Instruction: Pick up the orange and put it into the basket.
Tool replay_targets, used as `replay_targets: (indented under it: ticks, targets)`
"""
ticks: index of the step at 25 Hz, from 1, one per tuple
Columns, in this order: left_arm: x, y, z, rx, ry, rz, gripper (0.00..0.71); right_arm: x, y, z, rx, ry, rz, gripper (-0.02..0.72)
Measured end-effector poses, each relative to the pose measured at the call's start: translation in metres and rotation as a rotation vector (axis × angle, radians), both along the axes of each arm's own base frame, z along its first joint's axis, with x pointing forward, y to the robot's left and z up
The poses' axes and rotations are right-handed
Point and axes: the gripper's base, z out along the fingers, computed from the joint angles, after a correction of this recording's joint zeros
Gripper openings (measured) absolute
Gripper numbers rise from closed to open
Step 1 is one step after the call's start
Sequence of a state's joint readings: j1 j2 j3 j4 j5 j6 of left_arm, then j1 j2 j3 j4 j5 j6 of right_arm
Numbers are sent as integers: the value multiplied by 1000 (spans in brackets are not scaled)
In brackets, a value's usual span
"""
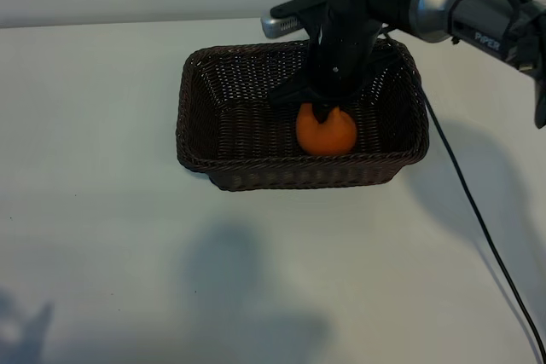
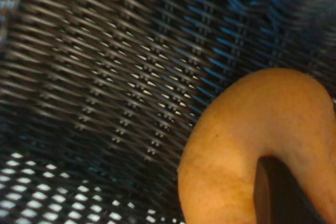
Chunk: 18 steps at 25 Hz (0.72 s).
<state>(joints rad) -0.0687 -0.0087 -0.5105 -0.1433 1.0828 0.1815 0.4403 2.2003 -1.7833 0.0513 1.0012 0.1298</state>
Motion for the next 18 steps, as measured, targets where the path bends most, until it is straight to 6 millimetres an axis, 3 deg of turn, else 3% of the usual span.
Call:
replay_targets:
  ticks: [4,7,10,14,16,18]
  targets:
    - [0,0,0,0,0,0,594,0,0,0,0,-4,4,92]
    - [0,0,0,0,0,0,594,0,0,0,-3,2,6,146]
    - [0,0,0,0,0,0,594,-2,-1,-1,-12,22,9,307]
    - [0,0,0,-1,0,0,594,-5,-2,8,-19,31,23,574]
    - [0,0,0,-1,0,0,594,-5,-2,18,-14,18,29,654]
    - [0,0,0,-1,0,0,594,-5,-2,32,-5,2,31,679]
